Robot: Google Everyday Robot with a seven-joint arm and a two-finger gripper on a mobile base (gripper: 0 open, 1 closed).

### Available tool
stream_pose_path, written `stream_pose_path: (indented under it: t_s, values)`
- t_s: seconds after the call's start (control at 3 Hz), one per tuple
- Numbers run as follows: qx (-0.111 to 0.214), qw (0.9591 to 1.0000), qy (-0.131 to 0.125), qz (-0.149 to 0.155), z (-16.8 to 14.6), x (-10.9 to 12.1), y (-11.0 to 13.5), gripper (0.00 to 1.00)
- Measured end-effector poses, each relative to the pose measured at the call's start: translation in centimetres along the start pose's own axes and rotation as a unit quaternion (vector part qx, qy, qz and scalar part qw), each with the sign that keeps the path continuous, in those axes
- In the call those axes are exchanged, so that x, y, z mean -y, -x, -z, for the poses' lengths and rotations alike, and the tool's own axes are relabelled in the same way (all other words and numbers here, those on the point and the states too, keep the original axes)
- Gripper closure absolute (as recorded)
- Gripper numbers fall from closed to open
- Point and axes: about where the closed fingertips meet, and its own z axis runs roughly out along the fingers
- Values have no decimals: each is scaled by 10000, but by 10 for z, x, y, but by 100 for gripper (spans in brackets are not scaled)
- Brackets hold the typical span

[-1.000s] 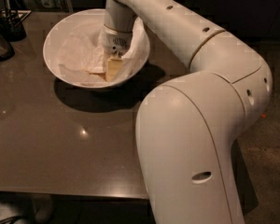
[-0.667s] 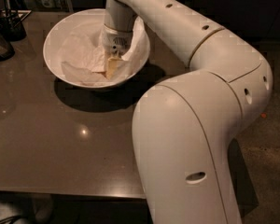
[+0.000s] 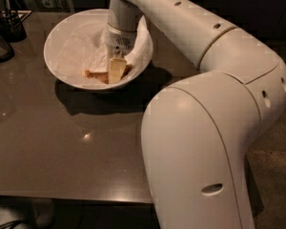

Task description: Pick banana from white bowl

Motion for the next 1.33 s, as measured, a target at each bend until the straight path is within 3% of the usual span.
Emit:
stream_pose_path:
  t_s: [0.67, 1.0, 1.33]
  values:
    - [34, 9990, -446, 74, 38, -32, 21, 100]
    - [49, 9987, -497, 89, 43, -33, 22, 100]
    - [118, 9968, -744, 251, 60, -53, 33, 100]
